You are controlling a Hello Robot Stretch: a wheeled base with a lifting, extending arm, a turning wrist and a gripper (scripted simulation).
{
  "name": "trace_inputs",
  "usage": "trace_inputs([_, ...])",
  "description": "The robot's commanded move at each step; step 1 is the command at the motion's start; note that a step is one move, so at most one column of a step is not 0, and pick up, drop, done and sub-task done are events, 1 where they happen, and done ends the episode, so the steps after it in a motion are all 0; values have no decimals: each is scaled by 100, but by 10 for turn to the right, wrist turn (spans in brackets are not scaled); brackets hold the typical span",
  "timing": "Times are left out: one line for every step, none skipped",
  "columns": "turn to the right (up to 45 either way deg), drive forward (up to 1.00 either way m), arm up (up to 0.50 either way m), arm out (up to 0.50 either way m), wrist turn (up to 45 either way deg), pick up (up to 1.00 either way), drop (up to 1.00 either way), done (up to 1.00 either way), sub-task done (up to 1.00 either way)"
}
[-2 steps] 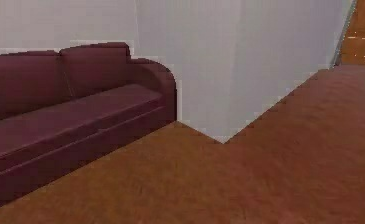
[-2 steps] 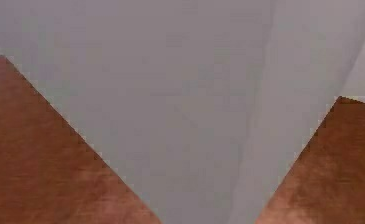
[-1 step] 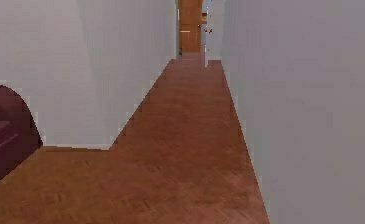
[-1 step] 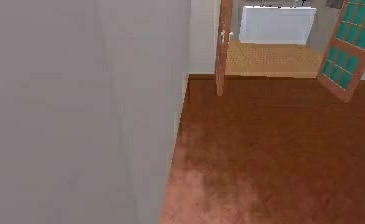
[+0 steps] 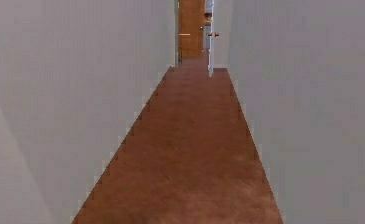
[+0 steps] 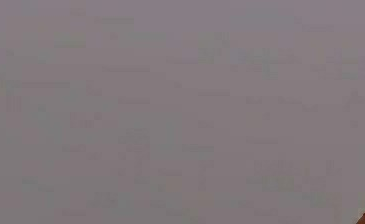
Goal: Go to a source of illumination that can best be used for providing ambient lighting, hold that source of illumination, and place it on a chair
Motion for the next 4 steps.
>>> trace_inputs([0,100,0,0,0,0,0,0,0])
trace_inputs([0,100,0,0,0,0,0,0,0])
trace_inputs([0,100,0,0,0,0,0,0,0])
trace_inputs([30,0,0,0,0,0,0,0,0])
